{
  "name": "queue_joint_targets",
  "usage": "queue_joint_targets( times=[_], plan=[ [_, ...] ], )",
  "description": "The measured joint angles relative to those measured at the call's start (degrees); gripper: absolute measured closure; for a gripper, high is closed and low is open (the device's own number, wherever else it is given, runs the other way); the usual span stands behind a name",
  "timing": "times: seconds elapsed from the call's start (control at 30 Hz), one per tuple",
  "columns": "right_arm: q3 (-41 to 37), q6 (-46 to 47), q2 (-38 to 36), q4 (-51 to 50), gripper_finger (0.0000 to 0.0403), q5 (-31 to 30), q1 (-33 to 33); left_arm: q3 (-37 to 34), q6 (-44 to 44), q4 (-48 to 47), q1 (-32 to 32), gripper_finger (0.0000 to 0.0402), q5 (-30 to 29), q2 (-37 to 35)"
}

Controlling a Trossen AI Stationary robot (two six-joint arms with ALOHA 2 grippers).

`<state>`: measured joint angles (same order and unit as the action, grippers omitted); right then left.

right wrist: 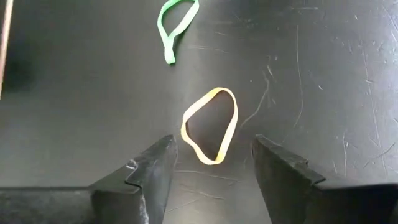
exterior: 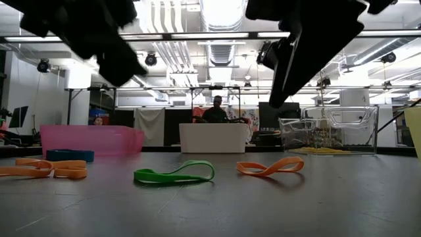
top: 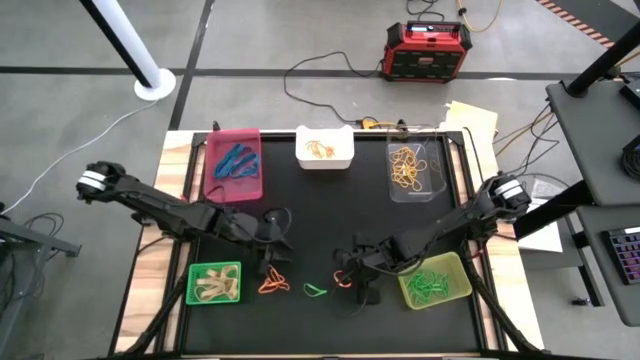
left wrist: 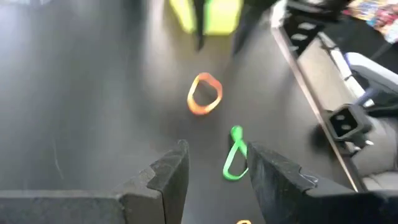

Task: Sort rubber bands into baskets
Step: Put the orange rubber band into the white bin

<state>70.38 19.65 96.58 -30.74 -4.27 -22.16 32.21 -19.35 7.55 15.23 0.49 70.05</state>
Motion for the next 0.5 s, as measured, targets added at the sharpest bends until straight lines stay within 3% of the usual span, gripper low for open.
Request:
queue_joint_targets(
  times=[0.23,0.33,0.5],
  plan=[
    [-0.39,-2.26,1.06,5.84,0.0186,-3.42,0.24,-0.07,16.17,0.22,-0.07,0.0256,-0.3,-6.56],
    [-0.4,-4.37,0.56,8.45,0.0186,-3.56,0.64,-0.36,18.98,0.62,-0.14,0.0256,-3.35,-7.74],
    [-0.75,-9.12,-1.04,9.55,0.0186,-4.31,0.53,-0.9,19.99,14.24,-0.23,0.0256,-5.09,-7.63]
  ],
)
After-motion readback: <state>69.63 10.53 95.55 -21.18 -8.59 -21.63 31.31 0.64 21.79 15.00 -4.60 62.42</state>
